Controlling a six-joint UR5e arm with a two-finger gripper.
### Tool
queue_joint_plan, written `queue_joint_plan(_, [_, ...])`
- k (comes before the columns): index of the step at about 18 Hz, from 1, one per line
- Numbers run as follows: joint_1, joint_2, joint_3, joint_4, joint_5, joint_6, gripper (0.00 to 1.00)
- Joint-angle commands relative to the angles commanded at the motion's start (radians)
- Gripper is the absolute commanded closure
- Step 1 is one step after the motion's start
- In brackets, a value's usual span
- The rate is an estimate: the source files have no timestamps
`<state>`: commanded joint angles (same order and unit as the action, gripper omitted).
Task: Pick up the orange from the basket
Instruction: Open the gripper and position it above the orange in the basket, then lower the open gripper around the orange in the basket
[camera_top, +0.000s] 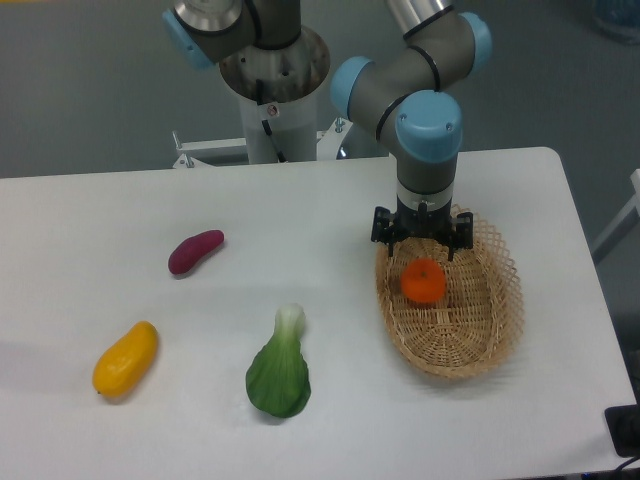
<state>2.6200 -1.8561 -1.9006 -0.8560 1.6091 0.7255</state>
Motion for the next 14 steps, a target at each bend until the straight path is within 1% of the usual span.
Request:
queue_joint_plan(3, [0.009, -0.026, 0.011, 0.003, 0.002, 0.006, 0.00])
queue_joint_plan(5, [0.017, -0.031, 0.026, 0.003, 0.000, 0.000, 0.00])
queue_joint_plan(7, [0.017, -0.061, 0.034, 0.014, 0.002, 0.014, 0.00])
queue_joint_plan(9, [0.015, -0.074, 0.052, 0.015, 0.002, 0.017, 0.00])
queue_joint_plan(11, [0.015, -0.092, 0.055, 0.018, 0.002, 0.017, 0.00])
queue_joint_plan(14, [0.014, -0.103, 0.064, 0.018, 0.002, 0.017, 0.00])
